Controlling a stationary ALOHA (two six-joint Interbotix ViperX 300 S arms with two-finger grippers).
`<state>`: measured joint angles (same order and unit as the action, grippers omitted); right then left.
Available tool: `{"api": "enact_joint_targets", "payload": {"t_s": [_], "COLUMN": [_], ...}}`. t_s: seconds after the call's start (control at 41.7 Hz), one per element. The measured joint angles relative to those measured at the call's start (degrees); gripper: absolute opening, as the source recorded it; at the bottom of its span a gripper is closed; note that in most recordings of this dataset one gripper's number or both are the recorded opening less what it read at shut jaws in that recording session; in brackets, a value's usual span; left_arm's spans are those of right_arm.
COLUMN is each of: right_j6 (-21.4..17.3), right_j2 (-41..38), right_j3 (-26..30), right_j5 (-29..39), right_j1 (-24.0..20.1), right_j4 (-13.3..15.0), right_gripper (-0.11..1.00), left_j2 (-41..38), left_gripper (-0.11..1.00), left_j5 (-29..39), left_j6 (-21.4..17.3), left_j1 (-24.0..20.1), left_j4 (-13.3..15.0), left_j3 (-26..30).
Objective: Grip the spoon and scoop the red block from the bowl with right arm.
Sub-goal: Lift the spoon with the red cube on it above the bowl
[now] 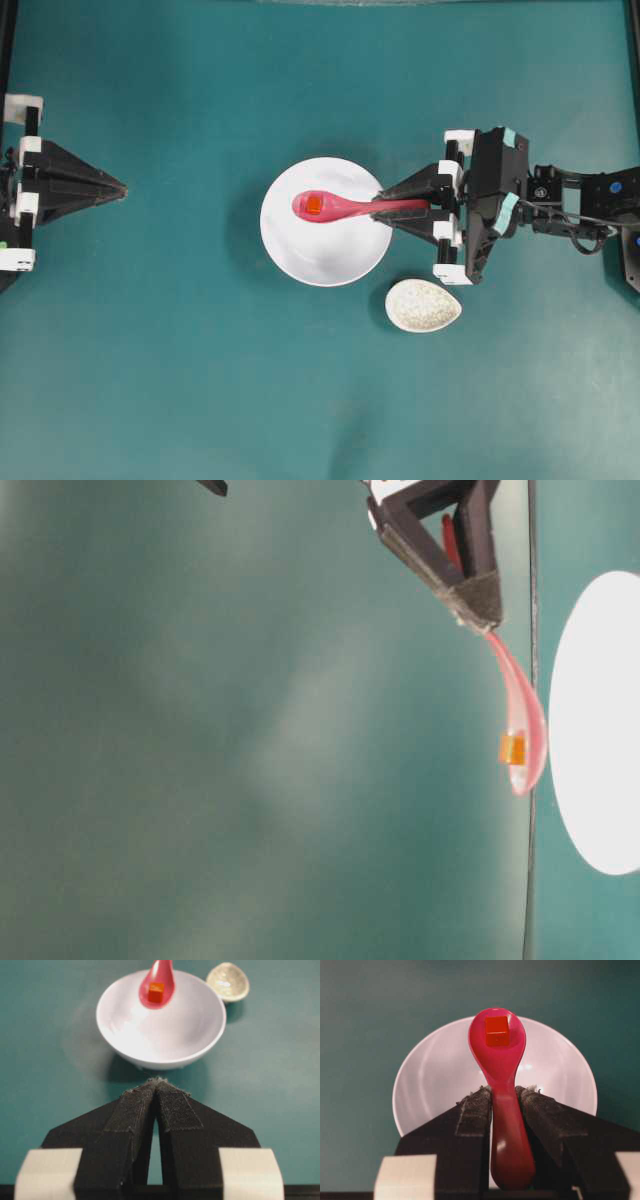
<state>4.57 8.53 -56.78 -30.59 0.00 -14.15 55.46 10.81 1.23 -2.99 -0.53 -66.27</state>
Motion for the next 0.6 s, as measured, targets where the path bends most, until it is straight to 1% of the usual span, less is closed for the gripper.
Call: {"api": "enact_joint_targets", "payload": {"t_s": [0.168,0.288,0.384,0.6], "right_j6": [-0.18,-0.09,0.00,0.18], "right_j2": [2.20,5.01,7.29,11.87], "right_j3": [0.00,0.09,0.53,2.64], "right_j5": [0.00,1.41,3.69,11.51], "right_j1": [0.00,0.00,0.00,0.35], "right_j4": [0.09,0.09,0.00,0.09], "right_gripper": [0.25,0.25,0.25,0.25], "left_j2": [0.00,0.00,0.00,0.00], "left_gripper": [0.00,0.00,0.00,0.00], "left_j5": [-0.09,-0.09,-0.09,-0.09], "left_j6": [0.00,0.00,0.00,0.00], "left_j1": [0.00,0.09,0.00,0.00], "left_j4": [0.00,0.00,0.00,0.00], "left_j3": [0.00,0.00,0.00,0.00]}}
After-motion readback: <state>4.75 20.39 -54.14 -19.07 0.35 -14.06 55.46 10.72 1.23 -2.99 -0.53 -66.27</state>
